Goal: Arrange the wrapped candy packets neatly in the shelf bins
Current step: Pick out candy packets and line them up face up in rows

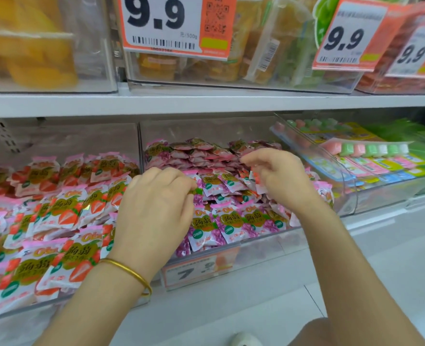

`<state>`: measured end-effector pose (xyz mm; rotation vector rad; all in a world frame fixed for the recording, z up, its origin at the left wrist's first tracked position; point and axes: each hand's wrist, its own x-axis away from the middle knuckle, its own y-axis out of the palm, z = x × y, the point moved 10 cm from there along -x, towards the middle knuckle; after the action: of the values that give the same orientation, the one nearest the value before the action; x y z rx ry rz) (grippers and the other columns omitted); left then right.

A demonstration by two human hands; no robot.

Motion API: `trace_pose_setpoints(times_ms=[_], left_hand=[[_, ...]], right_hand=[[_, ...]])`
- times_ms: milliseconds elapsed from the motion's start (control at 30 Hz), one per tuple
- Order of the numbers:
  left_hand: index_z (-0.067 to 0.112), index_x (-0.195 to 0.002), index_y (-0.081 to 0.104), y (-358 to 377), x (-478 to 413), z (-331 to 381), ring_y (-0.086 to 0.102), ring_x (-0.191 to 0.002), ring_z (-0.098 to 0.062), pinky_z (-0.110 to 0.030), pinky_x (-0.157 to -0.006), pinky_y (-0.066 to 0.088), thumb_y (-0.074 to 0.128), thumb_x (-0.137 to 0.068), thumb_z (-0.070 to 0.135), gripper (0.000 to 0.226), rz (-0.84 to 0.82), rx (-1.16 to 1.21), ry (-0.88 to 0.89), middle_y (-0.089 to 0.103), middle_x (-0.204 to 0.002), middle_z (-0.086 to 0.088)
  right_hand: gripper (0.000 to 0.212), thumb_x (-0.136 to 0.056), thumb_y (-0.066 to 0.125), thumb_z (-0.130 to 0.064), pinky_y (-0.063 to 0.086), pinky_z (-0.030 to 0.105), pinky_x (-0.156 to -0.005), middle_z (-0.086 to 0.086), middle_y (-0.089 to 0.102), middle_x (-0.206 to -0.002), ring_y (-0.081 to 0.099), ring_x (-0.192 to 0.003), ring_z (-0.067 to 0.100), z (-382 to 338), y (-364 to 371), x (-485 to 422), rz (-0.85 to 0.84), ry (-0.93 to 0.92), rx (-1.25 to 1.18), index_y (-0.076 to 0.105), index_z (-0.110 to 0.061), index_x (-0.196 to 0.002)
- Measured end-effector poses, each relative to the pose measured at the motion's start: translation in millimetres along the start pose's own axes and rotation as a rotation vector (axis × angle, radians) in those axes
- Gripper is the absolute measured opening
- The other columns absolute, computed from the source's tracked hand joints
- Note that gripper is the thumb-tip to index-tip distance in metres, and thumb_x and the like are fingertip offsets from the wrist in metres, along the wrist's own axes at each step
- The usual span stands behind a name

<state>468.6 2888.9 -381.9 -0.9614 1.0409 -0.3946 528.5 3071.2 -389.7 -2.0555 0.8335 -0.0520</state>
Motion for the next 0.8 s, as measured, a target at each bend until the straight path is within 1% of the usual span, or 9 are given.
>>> trace_pose_setpoints(times_ms=[100,167,233,300,433,533,633,700,800], left_hand=[[0.014,-0.087,0.067,-5.9,-0.9,6.9,0.057,-0.075,-0.027,-0.04,-0.063,0.048,0.052,-0.084,0.016,0.015,0.013,-0.031,0.019,0.065,-0.086,-0.003],[0.011,-0.09,0.066,-17.5,-2.8,18.7,0.058,-0.076,-0.028,-0.04,-0.061,0.051,0.051,-0.086,0.013,0.015,0.063,-0.023,0.053,0.064,-0.088,-0.005],[0.012,-0.094,0.065,-21.0,-5.2,30.9,0.059,-0.08,-0.028,-0.04,-0.063,0.052,0.048,-0.086,0.017,0.02,0.081,0.014,0.104,0.064,-0.091,-0.004],[0.015,-0.095,0.064,-11.1,-5.9,35.0,0.06,-0.082,-0.025,-0.036,-0.064,0.052,0.044,-0.085,0.024,0.025,0.025,0.065,0.119,0.063,-0.092,-0.001],[0.018,-0.093,0.065,10.0,-0.8,35.6,0.063,-0.077,-0.022,-0.032,-0.059,0.05,0.043,-0.083,0.027,0.026,-0.066,-0.01,0.13,0.063,-0.087,0.001],[0.019,-0.095,0.065,5.7,-0.4,34.5,0.063,-0.079,-0.02,-0.029,-0.061,0.049,0.041,-0.084,0.028,0.028,-0.046,0.007,0.116,0.064,-0.089,0.003],[0.018,-0.096,0.065,4.8,1.0,34.7,0.063,-0.08,-0.019,-0.028,-0.062,0.05,0.038,-0.085,0.028,0.031,-0.036,0.001,0.121,0.064,-0.09,0.003],[0.018,-0.096,0.065,6.1,1.4,35.8,0.063,-0.08,-0.019,-0.028,-0.062,0.05,0.038,-0.085,0.027,0.031,-0.045,-0.007,0.124,0.064,-0.09,0.003],[0.019,-0.095,0.065,6.9,1.0,35.6,0.063,-0.079,-0.018,-0.028,-0.062,0.05,0.04,-0.085,0.026,0.028,-0.044,-0.017,0.121,0.064,-0.089,0.003]], right_hand=[[0.037,-0.087,0.047,0.006,0.05,0.029,-0.083,-0.002,0.068,-0.101,0.063,-0.096,0.015,26.9,-31.8,6.4,0.13,0.067,0.071,0.07,-0.018,-0.103],[0.032,-0.086,0.052,0.002,0.051,0.033,-0.081,-0.004,0.067,-0.095,0.062,-0.09,0.018,41.3,-41.6,8.2,0.174,0.123,0.138,0.071,-0.02,-0.099],[0.024,-0.085,0.059,-0.007,0.051,0.035,-0.083,-0.005,0.068,-0.098,0.061,-0.094,0.021,49.4,-39.5,7.2,0.149,0.154,0.222,0.071,-0.023,-0.099],[0.022,-0.082,0.068,-0.022,0.048,0.039,-0.088,0.0,0.067,-0.11,0.056,-0.107,0.027,53.4,-31.8,6.6,0.083,0.174,0.323,0.07,-0.025,-0.103],[0.049,-0.076,0.069,-0.051,0.038,0.041,-0.096,0.002,0.057,-0.126,0.042,-0.122,0.03,55.0,-19.7,12.0,-0.075,0.248,0.491,0.062,-0.028,-0.119],[0.074,-0.07,0.064,-0.066,0.032,0.047,-0.1,0.004,0.044,-0.136,0.037,-0.127,0.03,49.0,-9.5,12.7,-0.097,0.242,0.635,0.049,-0.027,-0.131],[0.073,-0.067,0.066,-0.068,0.031,0.048,-0.1,0.006,0.043,-0.131,0.041,-0.123,0.029,47.9,-2.8,8.7,-0.065,0.249,0.709,0.055,-0.022,-0.123],[0.059,-0.074,0.064,-0.063,0.032,0.046,-0.097,0.006,0.046,-0.124,0.044,-0.118,0.029,48.7,-4.2,6.3,-0.034,0.24,0.697,0.063,-0.021,-0.115],[0.039,-0.091,0.051,-0.046,0.036,0.041,-0.087,0.008,0.051,-0.113,0.05,-0.108,0.031,48.6,-18.2,5.2,0.091,0.217,0.596,0.069,-0.014,-0.104]])
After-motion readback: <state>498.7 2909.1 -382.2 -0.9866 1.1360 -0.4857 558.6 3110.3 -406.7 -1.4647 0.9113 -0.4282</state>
